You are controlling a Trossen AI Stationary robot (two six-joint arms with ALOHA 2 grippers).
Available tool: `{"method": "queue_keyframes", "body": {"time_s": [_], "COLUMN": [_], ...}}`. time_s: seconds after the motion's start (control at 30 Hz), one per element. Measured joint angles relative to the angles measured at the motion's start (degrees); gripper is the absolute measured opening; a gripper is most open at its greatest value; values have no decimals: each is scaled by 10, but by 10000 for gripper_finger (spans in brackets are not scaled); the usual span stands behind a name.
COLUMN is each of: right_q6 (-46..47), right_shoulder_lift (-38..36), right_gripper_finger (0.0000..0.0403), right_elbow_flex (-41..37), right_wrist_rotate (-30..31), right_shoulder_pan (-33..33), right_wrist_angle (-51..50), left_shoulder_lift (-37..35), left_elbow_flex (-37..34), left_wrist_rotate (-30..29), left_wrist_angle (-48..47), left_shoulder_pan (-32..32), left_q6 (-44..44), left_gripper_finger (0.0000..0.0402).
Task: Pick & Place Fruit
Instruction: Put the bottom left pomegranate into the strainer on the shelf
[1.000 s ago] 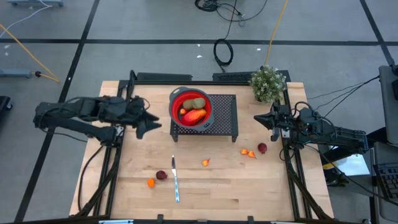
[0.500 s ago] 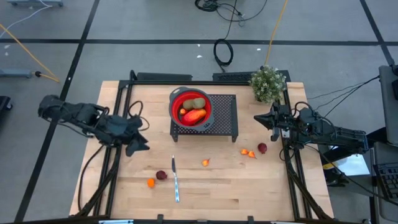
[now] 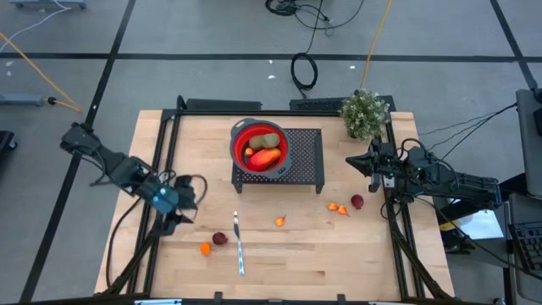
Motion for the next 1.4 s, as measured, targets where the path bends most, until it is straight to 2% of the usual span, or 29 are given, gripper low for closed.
{"method": "queue_keyframes", "body": {"time_s": [0.23,0.43,0.57,0.77,1.0,1.4], "right_q6": [0,0,0,0,0,0], "right_shoulder_lift": [0,0,0,0,0,0], "right_gripper_finger": [0,0,0,0,0,0], "right_elbow_flex": [0,0,0,0,-1,-1], "right_wrist_rotate": [0,0,0,0,0,-1], "right_shoulder_pan": [0,0,0,0,0,0], "right_wrist_angle": [0,0,0,0,0,0], "left_shoulder_lift": [80,167,223,281,315,351], "left_elbow_flex": [0,0,0,0,0,0], "left_wrist_rotate": [-20,-50,-53,-52,-52,-32], "left_wrist_angle": [9,12,27,106,159,163], "left_shoulder_pan": [-27,-42,-49,-56,-56,-56], "left_q6": [112,155,162,158,161,120], "left_gripper_finger": [209,209,209,209,209,209]}}
